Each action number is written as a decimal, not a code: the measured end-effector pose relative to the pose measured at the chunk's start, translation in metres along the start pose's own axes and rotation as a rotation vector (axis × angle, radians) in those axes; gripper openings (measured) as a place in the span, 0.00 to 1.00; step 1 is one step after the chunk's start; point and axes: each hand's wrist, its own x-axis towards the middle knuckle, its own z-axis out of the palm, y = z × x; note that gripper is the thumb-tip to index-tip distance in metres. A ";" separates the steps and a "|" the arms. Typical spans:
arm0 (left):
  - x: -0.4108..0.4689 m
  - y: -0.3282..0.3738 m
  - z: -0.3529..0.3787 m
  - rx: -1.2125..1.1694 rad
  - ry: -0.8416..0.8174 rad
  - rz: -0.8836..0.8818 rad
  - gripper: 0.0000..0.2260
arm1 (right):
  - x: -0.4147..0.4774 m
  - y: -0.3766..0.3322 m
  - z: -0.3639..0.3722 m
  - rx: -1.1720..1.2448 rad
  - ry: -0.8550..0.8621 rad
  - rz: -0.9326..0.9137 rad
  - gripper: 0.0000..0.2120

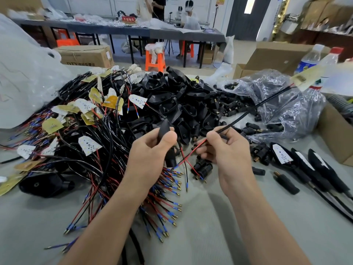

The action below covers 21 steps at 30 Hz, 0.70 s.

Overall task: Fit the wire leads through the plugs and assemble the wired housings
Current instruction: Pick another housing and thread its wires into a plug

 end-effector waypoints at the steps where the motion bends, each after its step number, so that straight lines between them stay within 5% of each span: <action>1: -0.001 0.000 0.000 0.038 -0.027 0.010 0.10 | 0.000 0.000 0.000 0.047 -0.008 0.017 0.08; 8: -0.008 0.003 -0.001 0.439 0.010 0.208 0.12 | 0.003 -0.001 -0.005 0.144 0.055 0.002 0.07; 15: -0.012 -0.003 0.005 0.512 -0.081 0.273 0.18 | 0.001 0.002 0.001 0.238 -0.070 0.114 0.09; 21: -0.006 -0.005 0.003 0.406 -0.089 0.205 0.07 | -0.002 0.001 -0.003 0.150 -0.219 0.192 0.06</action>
